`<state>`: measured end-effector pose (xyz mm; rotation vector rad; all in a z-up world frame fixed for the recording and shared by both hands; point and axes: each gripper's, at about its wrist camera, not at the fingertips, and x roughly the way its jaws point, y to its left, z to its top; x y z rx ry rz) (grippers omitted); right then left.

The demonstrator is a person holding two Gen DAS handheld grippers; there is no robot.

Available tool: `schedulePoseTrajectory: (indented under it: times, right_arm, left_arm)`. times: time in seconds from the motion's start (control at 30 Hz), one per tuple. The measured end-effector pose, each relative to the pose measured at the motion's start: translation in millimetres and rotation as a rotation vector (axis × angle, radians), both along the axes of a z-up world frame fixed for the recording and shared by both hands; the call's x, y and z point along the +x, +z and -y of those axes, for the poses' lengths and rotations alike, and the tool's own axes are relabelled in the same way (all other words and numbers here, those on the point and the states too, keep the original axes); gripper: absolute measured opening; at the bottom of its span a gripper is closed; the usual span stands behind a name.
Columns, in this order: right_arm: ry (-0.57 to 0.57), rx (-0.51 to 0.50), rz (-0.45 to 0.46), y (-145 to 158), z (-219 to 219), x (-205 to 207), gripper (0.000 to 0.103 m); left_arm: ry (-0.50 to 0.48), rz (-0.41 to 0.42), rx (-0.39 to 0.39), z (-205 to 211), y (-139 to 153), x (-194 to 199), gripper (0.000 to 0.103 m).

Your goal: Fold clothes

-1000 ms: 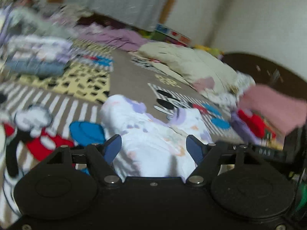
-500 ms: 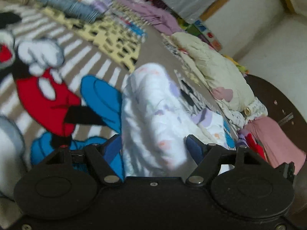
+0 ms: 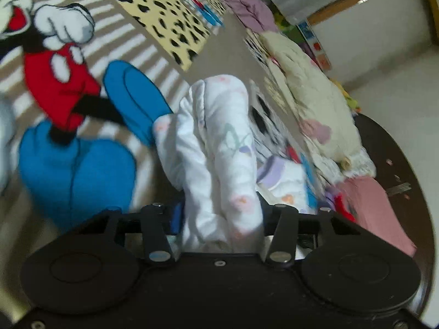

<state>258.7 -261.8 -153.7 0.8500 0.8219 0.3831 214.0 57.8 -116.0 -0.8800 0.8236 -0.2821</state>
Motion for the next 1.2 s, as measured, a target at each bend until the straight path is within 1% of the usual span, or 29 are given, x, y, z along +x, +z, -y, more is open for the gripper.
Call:
schedulePoseTrajectory:
  times: [0.03,0.07,0.1,0.13,0.17,0.2,0.23,0.27,0.33,0.37,0.4,0.47,0.53,0.6,0.77,0.87,1.0,1.03,1.1,1.2]
  right_arm:
    - [-0.006,0.015,-0.032,7,4,-12,0.052]
    - [-0.012,0.014,-0.048,13,7,-26,0.056]
    - [-0.014,-0.018,-0.052,18,8,-38,0.07]
    - [-0.012,-0.101,-0.044,17,4,-45,0.077]
    - [-0.009,-0.184,-0.037,17,-1,-53,0.08]
    - [-0.004,-0.265,-0.026,17,-5,-60,0.078]
    - [0.018,-0.321,0.014,20,-11,-65,0.078]
    - [0.02,-0.384,0.045,28,-17,-72,0.08]
    - [0.022,-0.525,0.139,46,-28,-84,0.08]
    - [0.026,-0.59,0.187,54,-33,-89,0.081]
    - [0.031,-0.641,0.218,60,-37,-92,0.081]
    - [0.039,-0.717,0.259,66,-42,-93,0.081]
    - [0.031,-0.762,0.274,71,-42,-90,0.081]
    - [0.017,-0.786,0.276,74,-39,-91,0.081]
    - [0.019,-0.813,0.266,73,-32,-93,0.081]
    - [0.016,-0.822,0.266,73,-33,-94,0.081]
    - [0.013,-0.836,0.286,76,-31,-97,0.08]
    - [0.01,-0.845,0.304,78,-32,-98,0.08]
    - [0.017,-0.863,0.371,81,-35,-104,0.079]
    - [0.067,-0.889,0.471,82,-41,-105,0.075]
  left_arm:
    - [0.002,-0.02,-0.024,-3,2,-12,0.055]
    - [0.0,-0.025,0.001,-4,-1,-20,0.06]
    - [-0.003,-0.024,0.048,-2,-6,-25,0.073]
    - [-0.025,-0.029,0.12,1,-15,-27,0.076]
    - [-0.041,-0.004,0.165,3,-21,-31,0.076]
    - [-0.041,0.027,0.193,3,-18,-38,0.076]
    - [-0.037,0.055,0.221,4,-12,-45,0.077]
    - [-0.037,0.097,0.27,6,-4,-50,0.077]
    - [-0.041,0.193,0.389,11,13,-60,0.077]
    - [-0.042,0.219,0.429,12,18,-63,0.077]
    - [-0.042,0.234,0.461,12,22,-65,0.077]
    - [-0.024,0.245,0.472,7,26,-70,0.077]
    - [-0.005,0.253,0.465,4,28,-75,0.077]
    - [0.007,0.262,0.476,8,27,-74,0.077]
    - [0.014,0.305,0.524,18,38,-75,0.077]
    - [0.011,0.311,0.532,20,40,-74,0.077]
    - [0.006,0.337,0.572,24,42,-77,0.077]
    - [0.007,0.348,0.59,25,43,-78,0.077]
    - [0.003,0.382,0.641,29,46,-78,0.076]
    - [-0.031,0.431,0.72,38,49,-68,0.074]
